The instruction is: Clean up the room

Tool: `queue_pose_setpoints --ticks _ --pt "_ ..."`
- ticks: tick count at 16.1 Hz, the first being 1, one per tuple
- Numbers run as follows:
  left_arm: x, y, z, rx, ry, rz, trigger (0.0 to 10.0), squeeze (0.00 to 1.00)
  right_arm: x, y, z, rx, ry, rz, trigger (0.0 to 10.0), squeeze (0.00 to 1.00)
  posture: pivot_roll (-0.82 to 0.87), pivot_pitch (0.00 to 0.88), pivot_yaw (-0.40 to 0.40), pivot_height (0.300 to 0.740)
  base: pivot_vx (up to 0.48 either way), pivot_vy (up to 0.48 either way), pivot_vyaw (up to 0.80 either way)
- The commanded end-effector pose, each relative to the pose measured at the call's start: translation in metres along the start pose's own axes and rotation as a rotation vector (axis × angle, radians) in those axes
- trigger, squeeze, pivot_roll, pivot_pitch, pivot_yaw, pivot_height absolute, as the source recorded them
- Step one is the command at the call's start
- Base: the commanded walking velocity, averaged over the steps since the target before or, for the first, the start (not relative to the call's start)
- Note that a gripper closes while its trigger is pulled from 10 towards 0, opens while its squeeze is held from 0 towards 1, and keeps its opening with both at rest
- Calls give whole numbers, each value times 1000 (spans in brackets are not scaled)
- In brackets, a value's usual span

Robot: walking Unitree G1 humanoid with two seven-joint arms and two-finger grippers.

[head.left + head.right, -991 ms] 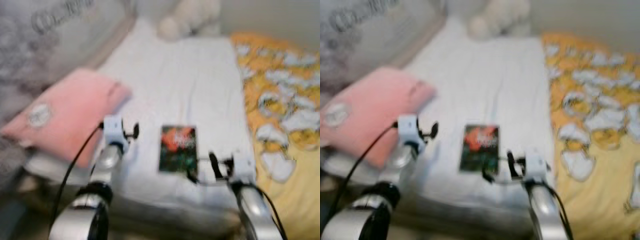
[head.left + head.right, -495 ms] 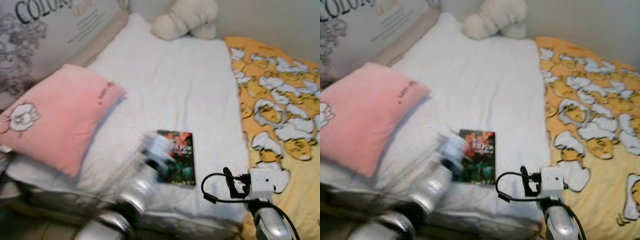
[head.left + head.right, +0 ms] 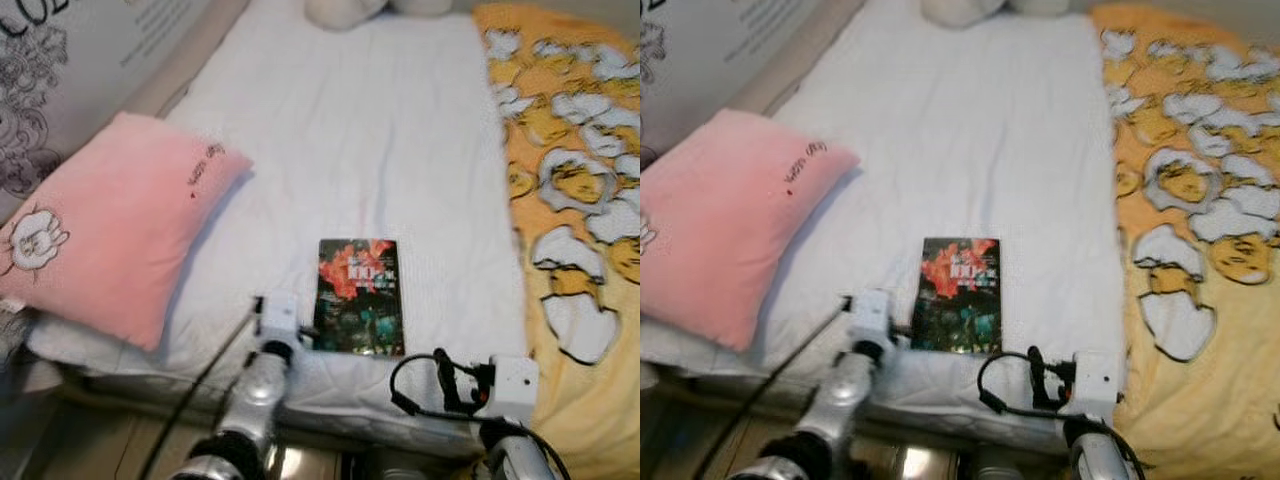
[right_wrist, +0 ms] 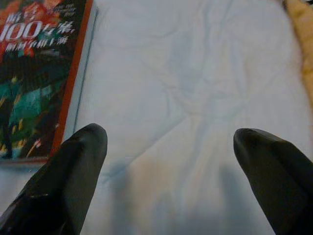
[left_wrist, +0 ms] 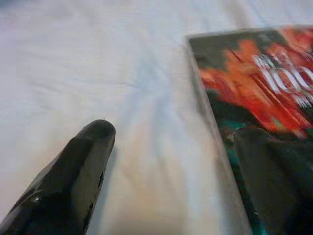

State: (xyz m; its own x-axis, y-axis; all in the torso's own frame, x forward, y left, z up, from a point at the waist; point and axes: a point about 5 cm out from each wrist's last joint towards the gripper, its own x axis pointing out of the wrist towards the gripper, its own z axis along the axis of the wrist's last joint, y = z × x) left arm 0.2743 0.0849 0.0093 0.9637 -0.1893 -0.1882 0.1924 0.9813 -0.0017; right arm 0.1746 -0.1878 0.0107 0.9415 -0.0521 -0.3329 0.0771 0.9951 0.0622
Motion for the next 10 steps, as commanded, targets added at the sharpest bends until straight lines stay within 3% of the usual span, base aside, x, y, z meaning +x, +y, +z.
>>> queue_pose_setpoints --ticks 1,3,4,7,8,10 --pt "0 -6 7 -21 -49 -8 10000 0 -5 -4 2 -15 -9 -7 10000 0 -54 204 -45 740 0 0 0" --pt "-3 -9 6 -46 -55 -17 10000 0 -8 -7 -1 -17 0 -13 10000 0 -52 202 -45 740 0 0 0" --pt "-10 -13 13 -10 -129 -40 10000 0 -11 -9 -5 -27 16 -13 10000 0 -55 198 -61 740 0 0 0" --pt "-18 -15 19 22 -178 -38 10000 0 -13 -7 -7 -39 26 5 10000 0 -44 195 -72 740 0 0 0" --pt "-19 -15 13 21 -148 -36 10000 0 -12 -6 -7 -39 27 7 10000 0 -38 194 -73 740 0 0 0" --pt "-14 -15 -13 -167 55 19 10000 0 -4 -3 -3 -37 14 34 10000 0 -18 187 -82 740 0 0 0"
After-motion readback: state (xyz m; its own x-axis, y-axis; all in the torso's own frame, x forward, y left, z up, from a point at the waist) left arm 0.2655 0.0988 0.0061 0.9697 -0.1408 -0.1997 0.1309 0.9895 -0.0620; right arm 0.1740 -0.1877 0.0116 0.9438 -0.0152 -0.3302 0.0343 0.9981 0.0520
